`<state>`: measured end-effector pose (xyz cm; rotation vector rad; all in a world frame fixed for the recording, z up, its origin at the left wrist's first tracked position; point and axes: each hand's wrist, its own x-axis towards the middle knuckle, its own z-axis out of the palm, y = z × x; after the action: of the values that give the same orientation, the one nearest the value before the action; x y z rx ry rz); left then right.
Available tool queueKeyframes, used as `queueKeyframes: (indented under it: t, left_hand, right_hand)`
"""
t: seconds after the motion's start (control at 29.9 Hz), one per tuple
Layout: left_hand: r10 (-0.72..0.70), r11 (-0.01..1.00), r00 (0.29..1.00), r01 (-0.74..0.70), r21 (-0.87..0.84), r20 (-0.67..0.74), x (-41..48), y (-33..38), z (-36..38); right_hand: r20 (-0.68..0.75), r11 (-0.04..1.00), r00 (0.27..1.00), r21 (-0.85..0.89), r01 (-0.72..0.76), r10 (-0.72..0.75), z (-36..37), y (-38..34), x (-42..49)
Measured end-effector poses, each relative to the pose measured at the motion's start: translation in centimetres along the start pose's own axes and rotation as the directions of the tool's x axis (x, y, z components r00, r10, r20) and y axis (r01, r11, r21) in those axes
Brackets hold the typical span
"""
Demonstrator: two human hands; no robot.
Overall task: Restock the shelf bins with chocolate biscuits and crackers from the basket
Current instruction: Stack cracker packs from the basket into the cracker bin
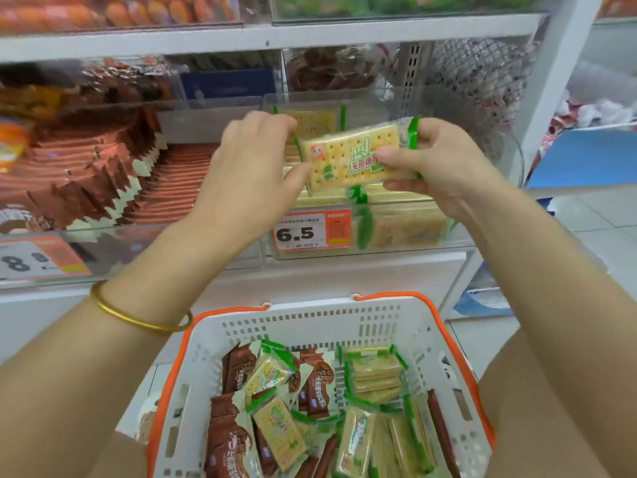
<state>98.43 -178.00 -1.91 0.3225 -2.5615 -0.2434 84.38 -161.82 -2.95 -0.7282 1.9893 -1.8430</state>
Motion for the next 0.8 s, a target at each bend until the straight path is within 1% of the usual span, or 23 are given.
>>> queueKeyframes:
  t: [0.03, 0.07, 0.13, 0.23, 0.37, 0.4, 0.43, 0.47, 0.53, 0.67, 0.8]
  left_hand:
    - [0.016, 0.996, 1.000, -0.015, 0.086, -0.005, 0.2, -0.9, 0.5]
    - [0.033, 0.988, 0.999, -0.036, 0.148, 0.020, 0.3, -1.8, 1.0]
    - [0.056, 0.977, 0.995, -0.071, 0.199, 0.083, 0.3, -3.2, 2.1]
    - [0.056, 0.973, 0.990, -0.083, 0.215, 0.127, 0.3, -4.5, 3.6]
    - [0.096, 0.967, 0.991, -0.115, 0.229, 0.095, 0.3, -5.5, 4.8]
    - [0.108, 0.968, 0.991, -0.122, 0.220, 0.077, 0.2, -5.7, 4.9]
    - [0.115, 0.970, 0.992, -0.125, 0.207, 0.061, 0.1, -5.8, 5.1]
    - [0.118, 0.973, 0.992, -0.125, 0.196, 0.048, 0.1, -5.8, 5.1]
    - [0.119, 0.975, 0.993, -0.122, 0.185, 0.026, 0.0, -5.8, 5.3]
    - [0.132, 0.980, 0.991, -0.130, 0.152, -0.004, -0.1, -6.0, 5.6]
    - [0.147, 0.980, 0.988, -0.141, 0.142, -0.035, -0.1, -6.1, 5.9]
  right_hand:
    - [-0.044, 1.000, 0.999, -0.007, -0.016, 0.016, 0.3, -0.1, 1.9]
    - [-0.067, 0.999, 0.997, -0.019, -0.039, 0.038, 0.9, -0.1, 3.9]
    - [-0.094, 0.995, 0.992, -0.050, -0.087, 0.083, 2.5, 0.5, 7.6]
    - [-0.114, 0.989, 0.990, -0.114, -0.099, 0.086, 4.9, 1.8, 12.6]
    - [-0.133, 0.990, 0.990, -0.127, -0.066, 0.049, 7.1, 3.5, 17.5]
    - [-0.143, 0.983, 0.989, -0.174, -0.061, 0.036, 7.3, 3.8, 18.1]
    - [-0.171, 0.956, 0.985, -0.288, -0.061, 0.011, 7.4, 4.2, 18.7]
    - [-0.202, 0.907, 0.979, -0.417, -0.057, -0.032, 7.3, 4.5, 19.1]
    - [-0.257, 0.830, 0.963, -0.553, -0.077, -0.082, 7.2, 4.8, 19.6]
    - [-0.271, 0.821, 0.955, -0.568, -0.059, -0.119, 7.9, 4.8, 20.4]
    - [-0.296, 0.790, 0.951, -0.602, -0.117, -0.085, 8.4, 5.1, 20.7]
